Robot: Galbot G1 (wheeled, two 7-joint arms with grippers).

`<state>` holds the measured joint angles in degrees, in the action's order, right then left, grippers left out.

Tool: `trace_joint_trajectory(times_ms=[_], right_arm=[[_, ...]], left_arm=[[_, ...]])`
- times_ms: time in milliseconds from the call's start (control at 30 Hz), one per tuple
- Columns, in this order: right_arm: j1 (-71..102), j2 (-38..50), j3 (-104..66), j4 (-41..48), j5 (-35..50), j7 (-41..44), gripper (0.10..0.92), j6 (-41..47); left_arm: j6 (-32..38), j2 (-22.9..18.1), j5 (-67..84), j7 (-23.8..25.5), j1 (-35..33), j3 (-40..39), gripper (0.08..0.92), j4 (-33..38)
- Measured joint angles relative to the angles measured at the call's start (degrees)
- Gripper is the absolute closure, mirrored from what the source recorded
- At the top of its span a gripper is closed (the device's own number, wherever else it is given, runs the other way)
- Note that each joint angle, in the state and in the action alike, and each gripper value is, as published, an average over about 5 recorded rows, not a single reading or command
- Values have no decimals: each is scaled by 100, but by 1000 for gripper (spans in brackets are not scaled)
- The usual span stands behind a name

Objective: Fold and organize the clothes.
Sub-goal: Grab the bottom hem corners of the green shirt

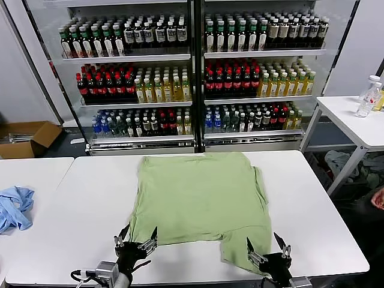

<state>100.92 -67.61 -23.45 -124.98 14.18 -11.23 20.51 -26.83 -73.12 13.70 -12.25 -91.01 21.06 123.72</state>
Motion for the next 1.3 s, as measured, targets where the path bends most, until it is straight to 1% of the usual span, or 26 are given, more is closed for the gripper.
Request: trace_joint_trajectory(times_ms=[167,233,400,500,600,967,1067,1233,1300], right_arm=[[38,-31,59,56,-7,8,219,25],[73,-38,89,60,-6,15,258,33],[151,-16,138,60,-3,51,387,38],[176,-7,150,72,0,77,474,34],[203,-6,154,88,12,105,561,15],[166,121,75,45,191,215,872,-276],[74,231,-12,-37,297,213,906,-402],[-181,484,-218,-156,551,177,907,-609],[-317,586,-279,-167,669,159,907,-652]], left_arm=[[-181,26,112,-77,169,-61,177,-235],[-255,27,169,-110,239,-92,177,-345],[-373,44,305,-224,394,-109,177,-588],[-404,78,389,-292,451,-88,191,-681],[-427,101,467,-324,462,-77,251,-719],[-450,147,756,-220,307,-42,570,-602],[-416,186,831,-181,258,-3,657,-514],[-263,277,1003,-66,248,100,804,-301],[-172,336,1101,-10,268,163,851,-184]])
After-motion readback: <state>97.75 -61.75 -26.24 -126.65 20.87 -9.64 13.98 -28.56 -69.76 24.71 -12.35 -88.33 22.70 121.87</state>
